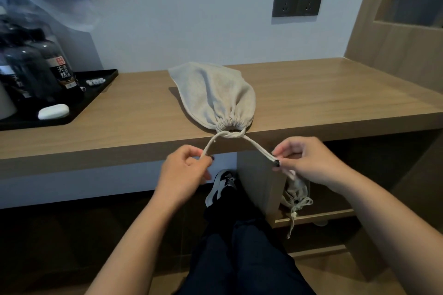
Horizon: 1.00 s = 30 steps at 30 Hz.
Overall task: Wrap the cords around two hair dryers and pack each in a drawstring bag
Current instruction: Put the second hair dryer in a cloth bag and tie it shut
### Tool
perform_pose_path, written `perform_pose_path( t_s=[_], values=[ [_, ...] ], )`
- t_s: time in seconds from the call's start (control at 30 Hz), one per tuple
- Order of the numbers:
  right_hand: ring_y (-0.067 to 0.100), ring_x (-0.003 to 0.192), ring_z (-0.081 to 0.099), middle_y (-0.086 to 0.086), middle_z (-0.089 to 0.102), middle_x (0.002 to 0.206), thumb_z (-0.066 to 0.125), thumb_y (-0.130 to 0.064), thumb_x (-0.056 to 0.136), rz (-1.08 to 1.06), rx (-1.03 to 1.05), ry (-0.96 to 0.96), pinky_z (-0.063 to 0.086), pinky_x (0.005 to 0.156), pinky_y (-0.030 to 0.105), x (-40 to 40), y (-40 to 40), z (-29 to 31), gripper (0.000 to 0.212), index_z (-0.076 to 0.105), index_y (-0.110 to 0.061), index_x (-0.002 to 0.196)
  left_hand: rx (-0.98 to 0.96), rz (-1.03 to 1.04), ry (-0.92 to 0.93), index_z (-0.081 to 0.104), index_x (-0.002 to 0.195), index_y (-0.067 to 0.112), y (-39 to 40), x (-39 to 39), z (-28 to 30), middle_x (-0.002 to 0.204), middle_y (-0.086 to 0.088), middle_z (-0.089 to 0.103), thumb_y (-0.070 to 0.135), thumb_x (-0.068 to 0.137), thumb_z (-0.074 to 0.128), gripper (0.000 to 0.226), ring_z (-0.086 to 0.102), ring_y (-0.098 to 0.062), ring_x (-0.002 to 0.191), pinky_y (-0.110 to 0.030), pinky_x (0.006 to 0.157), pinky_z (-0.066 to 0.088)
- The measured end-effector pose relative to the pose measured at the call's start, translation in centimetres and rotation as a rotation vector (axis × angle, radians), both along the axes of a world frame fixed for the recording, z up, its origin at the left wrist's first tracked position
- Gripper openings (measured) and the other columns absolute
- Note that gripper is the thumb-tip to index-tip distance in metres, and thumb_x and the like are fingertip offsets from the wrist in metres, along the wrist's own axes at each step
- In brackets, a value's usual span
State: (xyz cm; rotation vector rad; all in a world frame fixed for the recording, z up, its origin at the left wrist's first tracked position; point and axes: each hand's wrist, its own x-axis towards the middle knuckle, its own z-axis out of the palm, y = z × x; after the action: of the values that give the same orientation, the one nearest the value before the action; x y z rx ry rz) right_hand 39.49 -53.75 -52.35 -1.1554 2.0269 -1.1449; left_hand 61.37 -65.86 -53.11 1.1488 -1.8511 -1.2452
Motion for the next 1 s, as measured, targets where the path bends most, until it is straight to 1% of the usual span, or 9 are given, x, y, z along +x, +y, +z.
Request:
perform_pose_path(
  t_s=[0.07,0.13,0.2,0.33,0.47,0.6,0.77,0.87,1.0],
  values=[
    [0.017,0.079,0.073,0.009,0.072,0.09,0.07,0.0,0.083,-0.022,-0.073,-0.02,0.059,0.083,0.038,0.5,-0.7,-0.7,0.014,0.07,-0.011,0.092,0.046,-0.099,-0.003,0.066,0.095,0.018,0.2,-0.9,0.1,0.072,0.0,0.075,0.03,0.093,0.057,0.015,0.07,-0.012,0.078,-0.034,0.075,0.054],
    [0.02,0.079,0.073,0.008,0.072,0.087,0.071,-0.001,0.083,-0.096,-0.209,-0.037,0.057,0.086,0.042,1.0,-1.6,-1.0,0.013,0.07,-0.012,0.09,0.013,-0.137,-0.004,0.067,0.095,0.021,0.0,-1.6,0.3,0.08,0.005,0.076,0.033,0.096,0.051,0.021,0.069,-0.02,0.091,-0.043,0.088,0.053],
    [0.018,0.081,0.072,0.007,0.073,0.087,0.071,-0.004,0.082,-0.171,-0.297,-0.004,0.058,0.084,0.037,1.5,-2.5,-0.8,0.013,0.071,-0.016,0.088,-0.026,-0.147,0.003,0.067,0.092,0.021,-0.2,-2.4,0.7,0.084,0.007,0.076,0.031,0.098,0.048,0.023,0.068,-0.027,0.094,-0.046,0.09,0.051],
    [0.017,0.082,0.071,-0.002,0.074,0.081,0.069,-0.006,0.081,-0.144,-0.367,0.087,0.058,0.083,0.041,2.8,-3.9,-0.7,0.024,0.073,-0.03,0.08,-0.059,-0.149,0.038,0.069,0.086,0.021,-0.7,-3.7,1.0,0.081,0.007,0.076,0.028,0.097,0.05,0.023,0.069,-0.016,0.091,-0.046,0.097,0.049],
    [0.013,0.08,0.072,-0.004,0.074,0.081,0.068,-0.004,0.082,-0.134,-0.425,0.049,0.057,0.085,0.04,4.0,-5.1,-1.4,0.03,0.073,-0.032,0.09,-0.14,-0.099,0.052,0.069,0.081,0.024,-0.9,-4.1,1.2,0.071,0.009,0.074,0.024,0.098,0.05,0.026,0.07,-0.013,0.082,-0.042,0.092,0.052],
    [0.004,0.07,0.06,-0.009,0.067,0.073,0.072,-0.007,0.079,-0.156,-0.447,0.082,0.051,0.076,0.022,4.9,-5.6,-1.7,0.035,0.069,-0.035,0.1,-0.187,-0.105,0.054,0.067,0.076,0.023,-0.8,-3.8,0.9,0.061,0.01,0.066,0.017,0.099,0.046,0.032,0.067,-0.008,0.07,-0.044,0.087,0.055],
    [-0.003,0.067,0.056,-0.007,0.062,0.078,0.075,-0.014,0.081,-0.111,-0.428,0.112,0.04,0.067,0.011,5.0,-6.0,-1.5,0.009,0.078,-0.022,0.084,-0.246,-0.193,0.044,0.067,0.081,0.02,-0.2,-3.0,0.8,0.063,0.011,0.062,0.017,0.1,0.044,0.03,0.062,-0.016,0.07,-0.049,0.082,0.054],
    [-0.002,0.069,0.054,-0.005,0.061,0.08,0.073,-0.017,0.083,-0.106,-0.391,0.195,0.039,0.065,0.013,4.8,-6.0,-1.1,0.006,0.078,-0.018,0.086,-0.263,-0.199,0.031,0.067,0.079,0.022,0.1,-2.7,1.0,0.063,0.009,0.06,0.018,0.1,0.044,0.031,0.062,-0.022,0.072,-0.047,0.079,0.053],
    [0.009,0.068,0.061,0.001,0.063,0.073,0.072,-0.02,0.082,-0.09,-0.379,0.225,0.049,0.069,0.023,5.1,-6.3,-0.5,0.006,0.078,-0.019,0.084,-0.255,-0.16,0.025,0.068,0.076,0.02,0.1,-2.8,1.4,0.055,0.01,0.056,0.016,0.099,0.046,0.031,0.056,-0.01,0.062,-0.036,0.069,0.048]
  ],
)
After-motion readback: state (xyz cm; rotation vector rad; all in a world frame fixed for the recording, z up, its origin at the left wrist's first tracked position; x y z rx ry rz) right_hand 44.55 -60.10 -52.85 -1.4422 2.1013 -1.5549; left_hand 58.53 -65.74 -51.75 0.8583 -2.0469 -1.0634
